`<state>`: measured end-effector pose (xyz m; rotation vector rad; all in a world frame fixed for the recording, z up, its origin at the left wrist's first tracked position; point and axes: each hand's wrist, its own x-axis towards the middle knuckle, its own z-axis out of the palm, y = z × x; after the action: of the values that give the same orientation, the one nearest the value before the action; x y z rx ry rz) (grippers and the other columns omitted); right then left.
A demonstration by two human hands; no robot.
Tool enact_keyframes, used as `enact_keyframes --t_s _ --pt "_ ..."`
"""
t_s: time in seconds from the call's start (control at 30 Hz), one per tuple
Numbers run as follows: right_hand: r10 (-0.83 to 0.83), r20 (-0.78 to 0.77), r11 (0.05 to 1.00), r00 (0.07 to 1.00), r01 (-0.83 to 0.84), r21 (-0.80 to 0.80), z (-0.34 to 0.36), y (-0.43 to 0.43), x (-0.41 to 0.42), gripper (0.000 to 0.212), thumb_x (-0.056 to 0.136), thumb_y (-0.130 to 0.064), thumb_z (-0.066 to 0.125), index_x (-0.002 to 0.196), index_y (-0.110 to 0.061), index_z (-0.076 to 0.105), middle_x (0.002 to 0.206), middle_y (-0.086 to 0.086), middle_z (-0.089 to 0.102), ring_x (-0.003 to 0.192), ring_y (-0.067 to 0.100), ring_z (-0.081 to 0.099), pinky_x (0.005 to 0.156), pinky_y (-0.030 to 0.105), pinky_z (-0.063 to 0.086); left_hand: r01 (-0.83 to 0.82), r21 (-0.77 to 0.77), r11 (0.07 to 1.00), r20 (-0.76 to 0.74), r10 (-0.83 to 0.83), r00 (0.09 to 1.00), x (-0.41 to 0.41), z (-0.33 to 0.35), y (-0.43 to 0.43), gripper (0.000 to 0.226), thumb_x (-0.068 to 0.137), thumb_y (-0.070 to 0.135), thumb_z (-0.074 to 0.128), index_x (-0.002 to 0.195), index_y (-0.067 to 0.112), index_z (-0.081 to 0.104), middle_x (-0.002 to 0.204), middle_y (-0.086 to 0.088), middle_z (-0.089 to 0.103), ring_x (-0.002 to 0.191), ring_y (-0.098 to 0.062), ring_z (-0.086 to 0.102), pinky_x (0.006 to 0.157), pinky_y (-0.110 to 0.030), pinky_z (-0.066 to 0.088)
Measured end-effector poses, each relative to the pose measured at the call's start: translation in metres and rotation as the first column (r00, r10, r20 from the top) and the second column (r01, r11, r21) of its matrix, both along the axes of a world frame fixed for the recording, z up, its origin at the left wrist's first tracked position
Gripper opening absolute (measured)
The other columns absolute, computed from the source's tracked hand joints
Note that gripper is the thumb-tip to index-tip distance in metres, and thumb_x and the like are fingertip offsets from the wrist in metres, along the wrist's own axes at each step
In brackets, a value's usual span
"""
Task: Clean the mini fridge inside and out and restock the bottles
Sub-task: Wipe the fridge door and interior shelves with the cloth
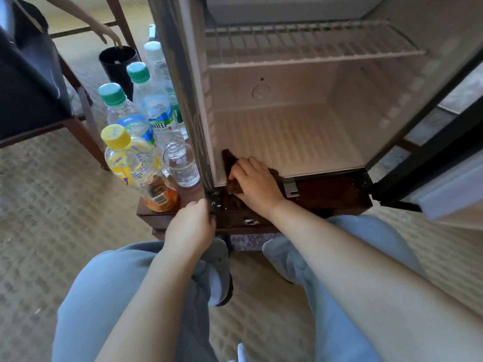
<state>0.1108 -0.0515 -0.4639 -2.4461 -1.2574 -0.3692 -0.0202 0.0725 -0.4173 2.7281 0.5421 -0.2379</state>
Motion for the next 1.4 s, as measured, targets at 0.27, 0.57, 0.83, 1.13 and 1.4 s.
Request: enact_keyframes --t_s 0.27,0.57,0.83,1.13,1.4 --pt "-0.211 -0.093 0.974 0.973 0.217 0.06 0.009 -0.097 0.035 0.029 0.069 -0.014 0.082 0.09 -0.009 0.062 0.096 0.008 0.06 0.091 0.028 0.051 0.079 0.036 0.045 0.184 -0.049 0.982 0.097 -0.179 0.979 0.02 0.011 -0.039 0.038 0.096 0.029 0.048 0.133 0.019 0.048 0.124 -0.005 0.056 0.111 -0.027 0.056 0.087 -0.038 0.049" --pt "-0.692 -0.13 0.669 0.71 0.698 0.255 0.003 -0.174 0.053 0.035 0.091 -0.016 0.058 0.123 -0.001 0.059 0.124 0.017 0.057 0.115 0.034 0.049 0.102 0.042 0.041 0.409 -0.067 0.91 0.164 -0.395 0.904 0.081 0.036 -0.06 0.032 0.097 0.026 0.049 0.127 0.018 0.055 0.121 -0.005 0.061 0.104 -0.023 0.058 0.086 -0.037 0.05" --pt "-0.744 -0.165 0.636 0.647 0.762 0.123 -0.047 -0.172 0.006 0.039 0.088 -0.003 0.06 0.126 0.005 0.055 0.126 0.023 0.057 0.121 0.041 0.051 0.102 0.047 0.044 0.476 -0.114 0.872 0.185 -0.452 0.873 0.101 0.04 -0.1 0.033 0.098 0.028 0.046 0.129 0.019 0.053 0.121 -0.003 0.058 0.104 -0.022 0.056 0.084 -0.037 0.051" --pt "-0.761 -0.129 0.645 0.636 0.762 -0.053 -0.008 -0.113 0.009 0.012 0.06 0.003 0.071 0.067 -0.001 0.063 0.069 0.017 0.062 0.07 0.036 0.06 0.063 0.037 0.048 0.443 -0.126 0.888 0.156 -0.423 0.893 0.101 0.034 -0.096 0.033 0.098 0.026 0.048 0.128 0.018 0.054 0.119 -0.003 0.06 0.105 -0.021 0.057 0.087 -0.038 0.051" --pt "-0.641 -0.106 0.765 0.76 0.644 -0.013 -0.012 -0.123 0.008 0.015 0.065 0.002 0.072 0.078 -0.002 0.064 0.076 0.015 0.064 0.074 0.035 0.061 0.064 0.037 0.05 0.427 -0.082 0.901 0.097 -0.419 0.903 0.094 0.028 -0.084 0.034 0.099 0.027 0.046 0.131 0.018 0.052 0.122 -0.003 0.06 0.104 -0.021 0.058 0.086 -0.038 0.051"
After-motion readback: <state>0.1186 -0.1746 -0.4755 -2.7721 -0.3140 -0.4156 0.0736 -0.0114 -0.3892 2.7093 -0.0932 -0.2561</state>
